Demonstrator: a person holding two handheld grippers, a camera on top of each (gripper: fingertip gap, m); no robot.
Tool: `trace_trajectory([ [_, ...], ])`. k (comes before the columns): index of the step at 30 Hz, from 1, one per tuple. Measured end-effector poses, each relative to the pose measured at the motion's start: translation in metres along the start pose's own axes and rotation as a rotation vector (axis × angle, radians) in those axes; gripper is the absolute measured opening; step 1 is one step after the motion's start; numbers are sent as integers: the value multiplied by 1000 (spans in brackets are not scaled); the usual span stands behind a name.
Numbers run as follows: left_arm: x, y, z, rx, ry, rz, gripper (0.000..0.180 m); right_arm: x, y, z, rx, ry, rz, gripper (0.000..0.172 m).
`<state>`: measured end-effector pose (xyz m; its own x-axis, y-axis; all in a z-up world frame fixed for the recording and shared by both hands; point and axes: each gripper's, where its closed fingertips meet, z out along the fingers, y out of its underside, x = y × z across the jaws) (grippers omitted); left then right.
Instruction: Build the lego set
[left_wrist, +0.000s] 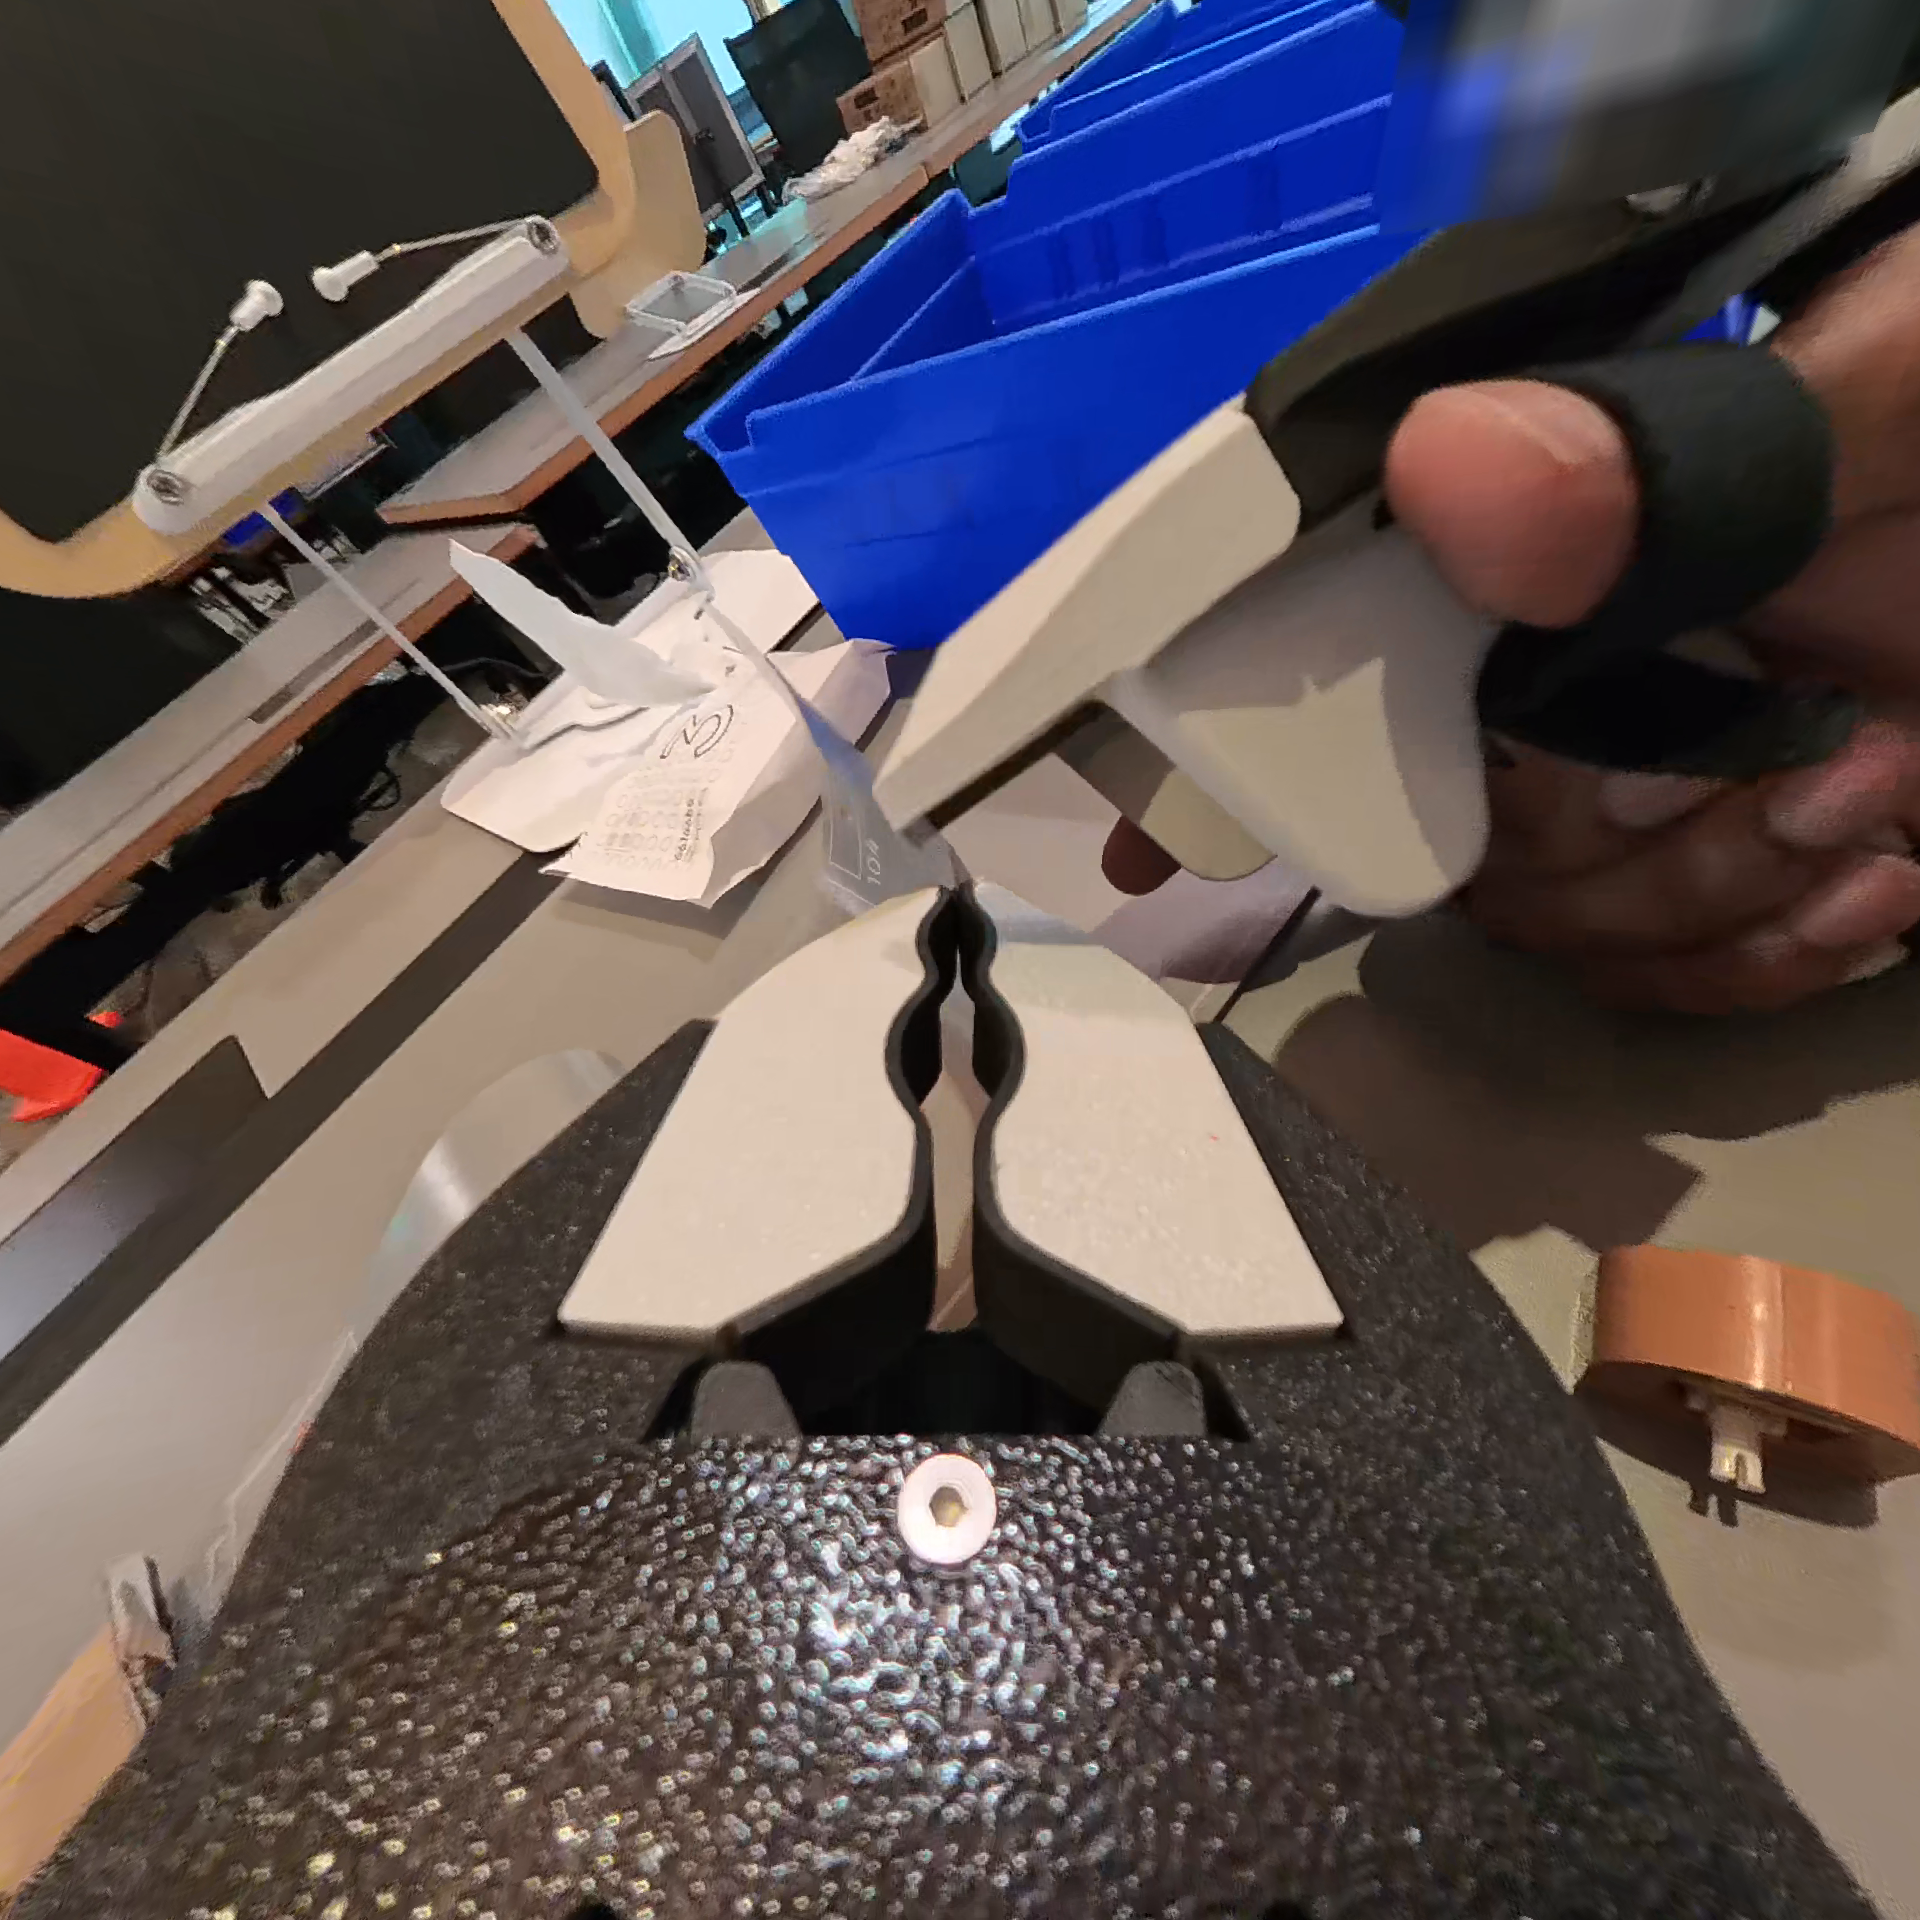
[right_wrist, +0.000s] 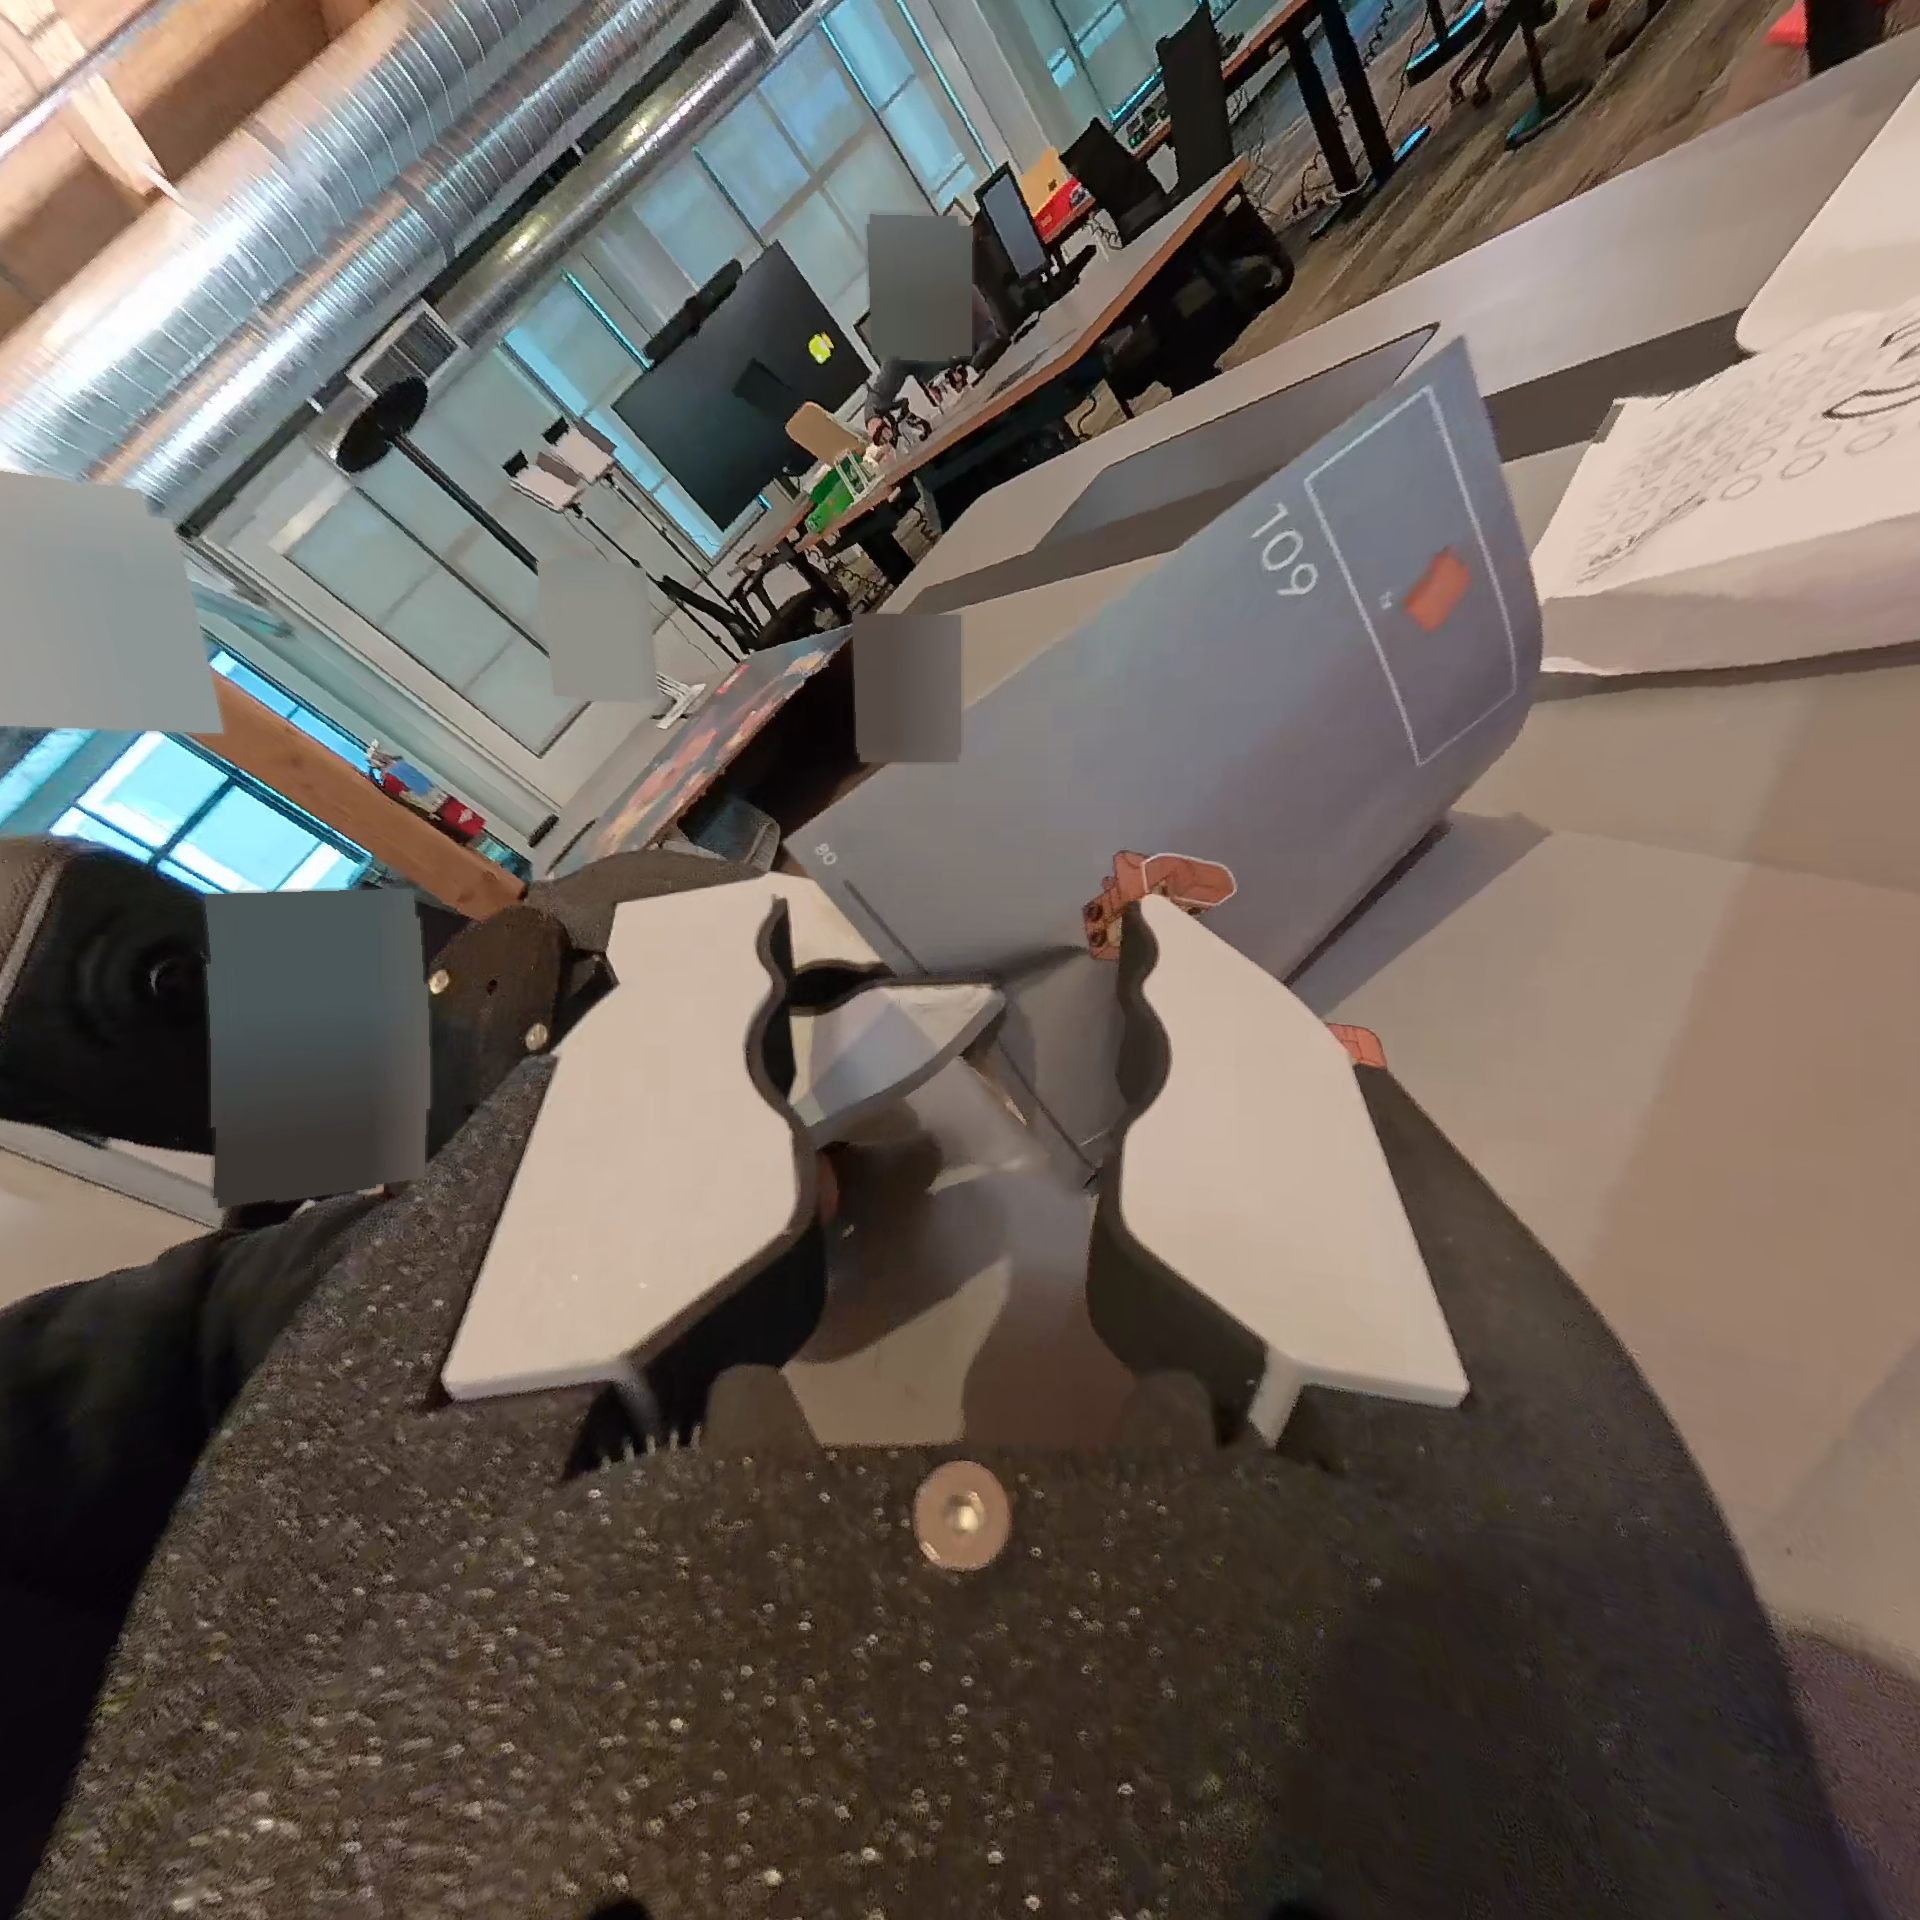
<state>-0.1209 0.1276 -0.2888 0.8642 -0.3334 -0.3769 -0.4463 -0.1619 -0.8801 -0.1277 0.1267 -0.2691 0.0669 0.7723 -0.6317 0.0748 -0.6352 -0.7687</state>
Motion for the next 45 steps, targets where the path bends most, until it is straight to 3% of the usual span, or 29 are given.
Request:
trace_trajectory([
  [11,5,3,2,-7,-1,56,0,8,2,2,-2,36,40,54],
  [25,2,7,1,-16,8,1,7,11,0,0,4,53,23,47],
  [45,-19,0,-14,2,218,-355,12,13,2,0,-5,59,17,36],
])
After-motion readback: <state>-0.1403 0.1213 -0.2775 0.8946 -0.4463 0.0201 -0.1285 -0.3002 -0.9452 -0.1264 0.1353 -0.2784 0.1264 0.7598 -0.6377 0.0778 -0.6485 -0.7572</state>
